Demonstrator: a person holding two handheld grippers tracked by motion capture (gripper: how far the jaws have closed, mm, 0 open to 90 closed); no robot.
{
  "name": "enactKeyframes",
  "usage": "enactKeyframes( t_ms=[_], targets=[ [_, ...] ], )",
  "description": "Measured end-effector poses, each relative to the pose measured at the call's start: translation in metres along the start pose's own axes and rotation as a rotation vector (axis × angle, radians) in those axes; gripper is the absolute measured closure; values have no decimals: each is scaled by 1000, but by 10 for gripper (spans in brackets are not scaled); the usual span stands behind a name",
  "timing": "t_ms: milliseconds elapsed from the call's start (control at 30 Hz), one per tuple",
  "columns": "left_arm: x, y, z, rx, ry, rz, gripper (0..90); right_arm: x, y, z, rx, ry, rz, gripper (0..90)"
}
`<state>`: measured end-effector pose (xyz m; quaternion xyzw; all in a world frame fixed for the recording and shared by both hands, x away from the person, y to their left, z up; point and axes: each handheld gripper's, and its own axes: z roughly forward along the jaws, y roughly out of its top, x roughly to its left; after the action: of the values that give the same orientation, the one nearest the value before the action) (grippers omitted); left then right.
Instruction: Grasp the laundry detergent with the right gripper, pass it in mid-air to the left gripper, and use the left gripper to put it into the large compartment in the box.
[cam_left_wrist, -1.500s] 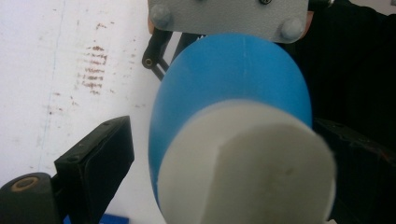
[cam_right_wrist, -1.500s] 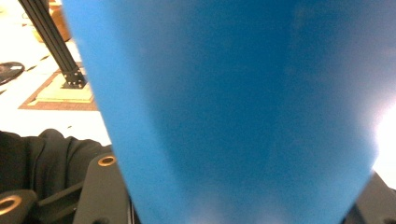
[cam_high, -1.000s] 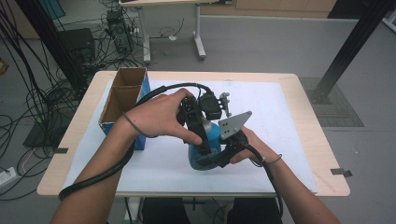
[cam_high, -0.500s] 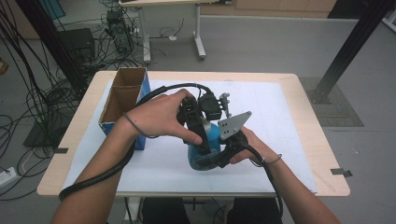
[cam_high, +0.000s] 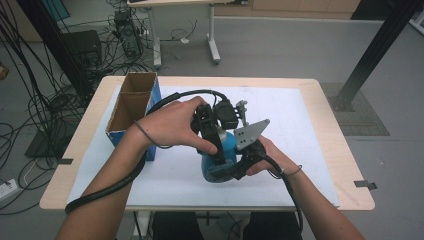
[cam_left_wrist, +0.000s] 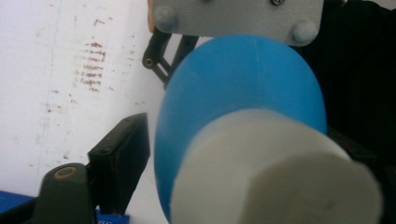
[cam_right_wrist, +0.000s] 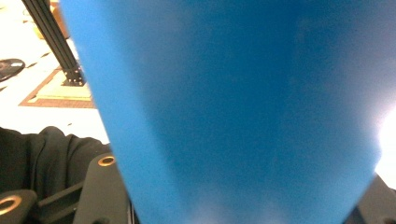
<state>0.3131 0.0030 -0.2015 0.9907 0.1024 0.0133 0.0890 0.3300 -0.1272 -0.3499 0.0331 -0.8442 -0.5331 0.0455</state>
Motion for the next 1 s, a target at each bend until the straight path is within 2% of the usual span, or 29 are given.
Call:
enactKeyframes(
  t_ms=[133, 300, 1000],
  targets=[
    [0, 0, -1, 1, -6, -6, 289, 0, 0, 0, 2, -1, 0, 416],
    [-1, 0, -2, 6, -10, 9, 362, 0, 0, 0, 0, -3, -2, 416],
    [-2, 2, -2, 14, -5, -3, 368, 0, -1, 0, -6, 3, -3, 416]
  ],
)
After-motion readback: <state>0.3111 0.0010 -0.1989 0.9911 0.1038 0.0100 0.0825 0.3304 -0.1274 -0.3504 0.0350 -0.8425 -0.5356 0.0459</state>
